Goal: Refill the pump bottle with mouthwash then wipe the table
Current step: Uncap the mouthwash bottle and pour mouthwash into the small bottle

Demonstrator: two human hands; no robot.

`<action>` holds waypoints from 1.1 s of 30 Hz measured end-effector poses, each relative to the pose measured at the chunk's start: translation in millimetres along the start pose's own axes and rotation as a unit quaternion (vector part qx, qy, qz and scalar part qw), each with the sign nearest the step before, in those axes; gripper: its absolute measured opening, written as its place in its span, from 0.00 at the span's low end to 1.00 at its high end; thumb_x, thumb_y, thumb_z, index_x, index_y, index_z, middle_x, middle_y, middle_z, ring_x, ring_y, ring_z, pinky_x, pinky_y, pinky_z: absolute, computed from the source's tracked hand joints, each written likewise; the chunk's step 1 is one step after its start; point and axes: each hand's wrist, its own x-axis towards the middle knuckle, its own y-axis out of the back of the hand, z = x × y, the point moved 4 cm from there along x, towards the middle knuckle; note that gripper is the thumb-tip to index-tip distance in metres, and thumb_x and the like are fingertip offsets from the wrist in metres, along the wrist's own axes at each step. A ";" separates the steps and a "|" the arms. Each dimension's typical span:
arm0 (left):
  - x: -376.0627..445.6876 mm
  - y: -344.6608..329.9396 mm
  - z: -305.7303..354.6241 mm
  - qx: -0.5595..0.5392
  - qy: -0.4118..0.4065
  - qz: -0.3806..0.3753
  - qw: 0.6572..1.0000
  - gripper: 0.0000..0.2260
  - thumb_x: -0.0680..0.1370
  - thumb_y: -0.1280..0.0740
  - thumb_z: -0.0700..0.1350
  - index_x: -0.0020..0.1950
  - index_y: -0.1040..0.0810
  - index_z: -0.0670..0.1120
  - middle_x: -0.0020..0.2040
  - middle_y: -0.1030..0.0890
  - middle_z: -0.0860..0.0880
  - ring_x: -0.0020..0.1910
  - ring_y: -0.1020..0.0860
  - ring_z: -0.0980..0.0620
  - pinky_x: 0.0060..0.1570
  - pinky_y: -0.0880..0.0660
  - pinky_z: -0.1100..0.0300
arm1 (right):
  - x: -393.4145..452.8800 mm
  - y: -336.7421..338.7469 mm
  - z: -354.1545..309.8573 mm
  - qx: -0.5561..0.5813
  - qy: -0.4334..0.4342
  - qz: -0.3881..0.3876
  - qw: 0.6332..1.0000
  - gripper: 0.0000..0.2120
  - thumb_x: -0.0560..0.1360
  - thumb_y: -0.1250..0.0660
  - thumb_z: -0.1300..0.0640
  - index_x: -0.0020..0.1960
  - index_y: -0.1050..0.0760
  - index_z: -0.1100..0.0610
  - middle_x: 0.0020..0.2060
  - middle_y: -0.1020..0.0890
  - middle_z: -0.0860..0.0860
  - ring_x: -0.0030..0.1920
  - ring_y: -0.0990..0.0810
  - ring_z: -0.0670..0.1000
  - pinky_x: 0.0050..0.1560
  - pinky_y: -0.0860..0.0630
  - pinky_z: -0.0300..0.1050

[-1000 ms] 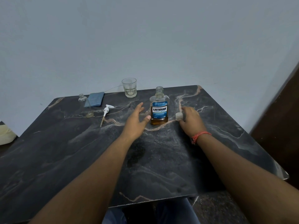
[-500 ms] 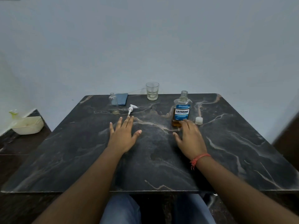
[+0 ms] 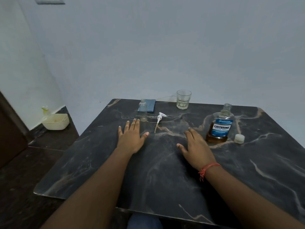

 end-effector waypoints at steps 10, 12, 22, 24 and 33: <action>80.8 0.3 -6.6 -0.239 0.044 0.074 0.967 0.39 0.79 0.32 0.60 0.82 0.45 0.45 0.81 0.38 0.44 0.80 0.40 0.43 0.77 0.41 0.45 | 35.0 -27.5 2.8 -0.016 0.007 -0.030 0.999 0.30 0.76 0.40 0.37 0.72 0.36 0.53 0.75 0.36 0.55 0.74 0.37 0.55 0.73 0.37 0.52; 92.4 -0.7 -6.0 -0.320 0.048 0.081 0.943 0.35 0.78 0.28 0.55 0.80 0.40 0.47 0.78 0.32 0.46 0.75 0.33 0.45 0.70 0.34 0.51 | 39.9 -28.2 2.4 0.000 0.010 -0.025 1.000 0.30 0.76 0.40 0.37 0.72 0.36 0.54 0.75 0.36 0.54 0.74 0.37 0.54 0.74 0.37 0.51; 95.8 -6.0 -0.5 -0.448 0.067 0.089 0.887 0.18 0.79 0.28 0.43 0.68 0.25 0.46 0.58 0.19 0.50 0.57 0.20 0.52 0.53 0.19 0.58 | 44.9 -23.4 -6.8 0.061 0.020 -0.015 0.998 0.30 0.77 0.40 0.38 0.73 0.37 0.53 0.75 0.37 0.52 0.75 0.39 0.52 0.73 0.39 0.48; 82.0 -4.7 0.1 -0.438 0.062 0.088 0.892 0.16 0.78 0.27 0.44 0.66 0.24 0.47 0.56 0.19 0.52 0.55 0.19 0.54 0.54 0.21 0.58 | 40.9 -20.3 -8.5 0.073 0.019 -0.014 0.997 0.29 0.77 0.39 0.39 0.73 0.37 0.52 0.75 0.37 0.52 0.75 0.39 0.52 0.73 0.39 0.48; -12.9 -2.1 22.0 -0.429 0.040 0.089 0.898 0.15 0.77 0.25 0.47 0.61 0.23 0.53 0.52 0.19 0.57 0.51 0.21 0.62 0.49 0.26 0.67 | 1.3 2.0 -2.8 0.084 0.008 0.011 0.996 0.24 0.77 0.37 0.42 0.68 0.31 0.55 0.65 0.27 0.51 0.67 0.30 0.51 0.67 0.32 0.46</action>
